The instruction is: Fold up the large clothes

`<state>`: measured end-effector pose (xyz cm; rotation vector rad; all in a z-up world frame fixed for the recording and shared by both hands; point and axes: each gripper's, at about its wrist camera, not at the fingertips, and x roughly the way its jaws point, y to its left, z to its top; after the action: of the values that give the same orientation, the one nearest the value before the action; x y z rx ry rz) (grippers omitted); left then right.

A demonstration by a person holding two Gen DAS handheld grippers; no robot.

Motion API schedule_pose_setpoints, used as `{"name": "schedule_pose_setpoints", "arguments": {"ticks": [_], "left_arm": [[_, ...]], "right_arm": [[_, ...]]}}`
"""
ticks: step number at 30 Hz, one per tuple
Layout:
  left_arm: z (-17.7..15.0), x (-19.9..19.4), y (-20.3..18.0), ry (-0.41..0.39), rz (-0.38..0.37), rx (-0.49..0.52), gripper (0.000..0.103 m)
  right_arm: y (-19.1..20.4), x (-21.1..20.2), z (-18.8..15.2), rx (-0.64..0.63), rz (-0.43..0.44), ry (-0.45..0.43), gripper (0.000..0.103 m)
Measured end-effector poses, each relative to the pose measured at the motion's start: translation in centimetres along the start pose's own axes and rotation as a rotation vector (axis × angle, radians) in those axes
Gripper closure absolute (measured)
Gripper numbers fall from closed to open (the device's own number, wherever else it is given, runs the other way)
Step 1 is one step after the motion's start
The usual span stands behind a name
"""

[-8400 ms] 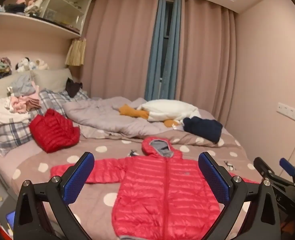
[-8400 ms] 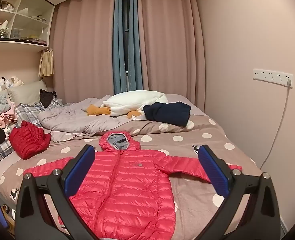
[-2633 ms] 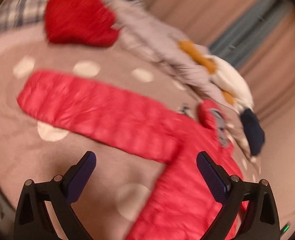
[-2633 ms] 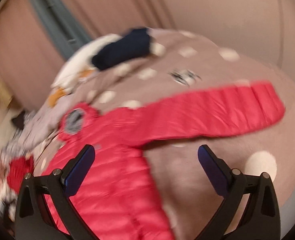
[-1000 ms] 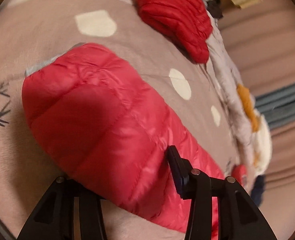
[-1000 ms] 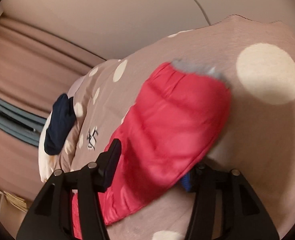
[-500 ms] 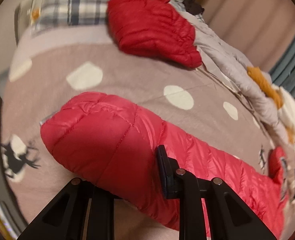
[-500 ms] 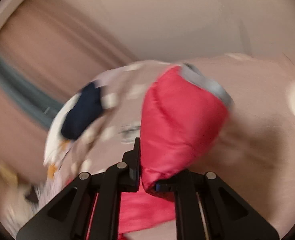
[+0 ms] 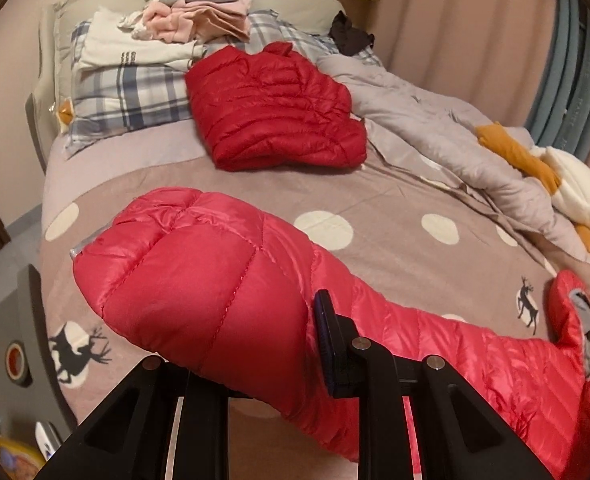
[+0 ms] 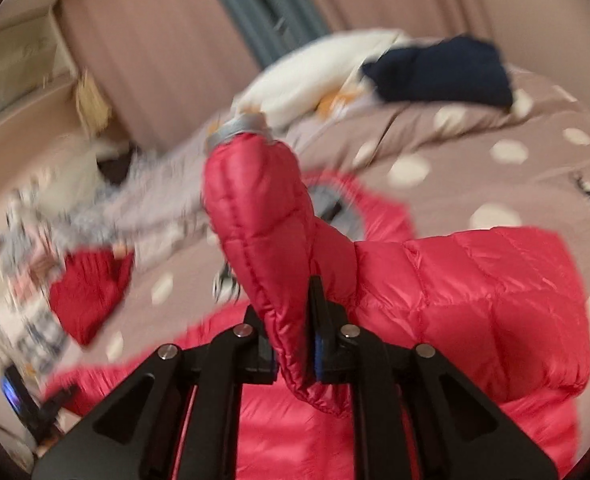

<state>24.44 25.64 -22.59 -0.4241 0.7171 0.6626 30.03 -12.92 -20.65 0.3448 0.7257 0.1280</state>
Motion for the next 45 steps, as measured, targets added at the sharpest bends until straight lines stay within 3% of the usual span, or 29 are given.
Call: {"name": "schedule_pose_setpoints", "arguments": {"ticks": [6, 8, 9, 13, 17, 19, 21, 23, 26, 30, 36, 41, 45], "left_arm": [[-0.3, 0.1, -0.4, 0.006, 0.031, 0.029, 0.081], [-0.2, 0.0, -0.4, 0.008, 0.024, 0.025, 0.081], [-0.1, -0.1, -0.4, 0.007, 0.019, 0.02, 0.081], [-0.1, -0.7, -0.9, -0.014, 0.015, 0.022, 0.081], [-0.3, -1.3, -1.4, -0.035, 0.015, 0.047, 0.081], [-0.3, -1.5, -1.5, -0.042, 0.019, 0.055, 0.081], [-0.3, -1.5, -1.5, -0.039, 0.019, 0.052, 0.081], [-0.3, -1.6, -1.6, -0.037, 0.017, 0.054, 0.081], [-0.4, -1.8, -2.0, -0.043, 0.031, 0.07, 0.081], [-0.6, -2.2, -2.9, -0.044, 0.027, 0.088, 0.081], [-0.5, -3.4, -4.3, -0.082, 0.019, 0.121, 0.081], [-0.5, -4.3, -5.9, -0.1, 0.011, 0.132, 0.081], [-1.3, -5.6, -8.3, -0.135, 0.0, 0.22, 0.081]], "right_arm": [[3.0, 2.2, -3.1, -0.121, -0.011, 0.105, 0.067], [3.1, 1.3, -3.1, -0.145, -0.03, 0.092, 0.043], [3.0, 0.7, -3.0, -0.152, -0.038, 0.072, 0.04], [1.2, -1.6, -1.6, -0.147, -0.071, -0.016, 0.036], [-2.9, -1.0, 0.7, -0.103, -0.272, -0.047, 0.035], [-5.6, 0.2, 1.3, -0.087, -0.365, -0.032, 0.035], [-8.6, 2.2, 1.2, -0.071, -0.47, 0.037, 0.035], [-11.1, 3.9, 0.1, -0.045, -0.515, 0.099, 0.038], [-12.9, 5.8, -3.0, -0.076, -0.537, 0.172, 0.038], [-11.8, 5.4, -4.8, -0.149, -0.546, 0.135, 0.038], [-10.5, 1.7, -3.9, -0.097, -0.443, 0.077, 0.044], [-8.8, -2.2, -2.7, -0.128, -0.461, -0.034, 0.043], [-8.7, -4.7, -1.8, -0.126, -0.477, -0.099, 0.042]]}}
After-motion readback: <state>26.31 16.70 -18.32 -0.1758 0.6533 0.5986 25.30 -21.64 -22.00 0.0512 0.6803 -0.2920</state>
